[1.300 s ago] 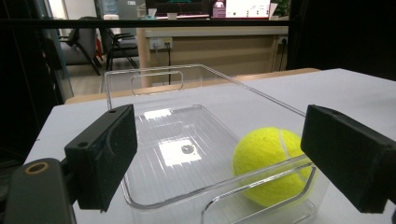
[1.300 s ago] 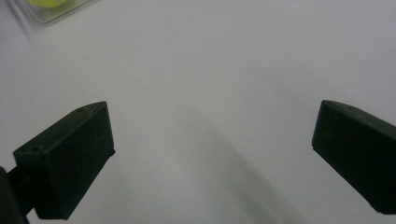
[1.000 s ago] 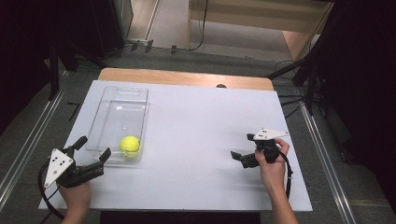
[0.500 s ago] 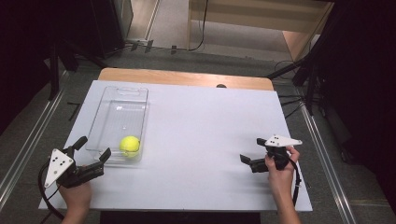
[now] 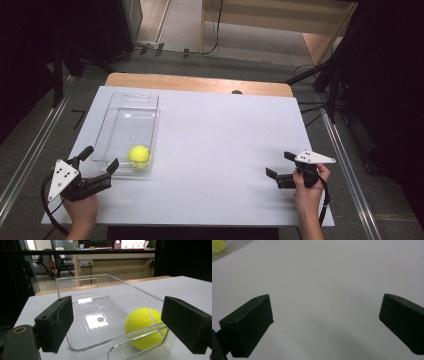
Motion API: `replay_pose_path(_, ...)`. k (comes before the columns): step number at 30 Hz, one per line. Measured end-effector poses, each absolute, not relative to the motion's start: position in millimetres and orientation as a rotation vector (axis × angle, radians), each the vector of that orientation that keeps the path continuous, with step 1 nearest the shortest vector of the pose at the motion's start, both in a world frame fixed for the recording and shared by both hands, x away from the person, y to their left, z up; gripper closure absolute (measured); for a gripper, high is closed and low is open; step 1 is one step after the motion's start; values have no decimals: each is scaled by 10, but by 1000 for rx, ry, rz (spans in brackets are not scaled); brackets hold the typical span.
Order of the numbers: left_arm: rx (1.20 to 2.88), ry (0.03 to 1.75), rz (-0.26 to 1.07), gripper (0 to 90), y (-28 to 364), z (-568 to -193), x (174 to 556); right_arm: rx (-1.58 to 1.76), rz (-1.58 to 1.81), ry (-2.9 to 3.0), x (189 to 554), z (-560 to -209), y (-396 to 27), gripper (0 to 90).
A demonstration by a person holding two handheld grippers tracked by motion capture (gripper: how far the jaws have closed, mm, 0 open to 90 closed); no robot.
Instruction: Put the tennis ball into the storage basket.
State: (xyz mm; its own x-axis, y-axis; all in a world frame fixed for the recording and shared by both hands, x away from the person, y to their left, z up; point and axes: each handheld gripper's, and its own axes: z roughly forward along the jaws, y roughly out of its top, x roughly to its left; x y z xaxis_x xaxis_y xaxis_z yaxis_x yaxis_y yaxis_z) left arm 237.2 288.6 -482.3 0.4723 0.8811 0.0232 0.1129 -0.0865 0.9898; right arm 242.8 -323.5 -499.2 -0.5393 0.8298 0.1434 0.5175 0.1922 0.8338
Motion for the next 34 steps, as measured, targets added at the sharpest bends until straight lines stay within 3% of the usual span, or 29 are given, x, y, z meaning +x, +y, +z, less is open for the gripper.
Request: replay_pose_path(34, 1530, 897, 806, 113, 2892, -4821, 2375, 1266, 1460, 1836, 2097, -5029, -3636, 0)
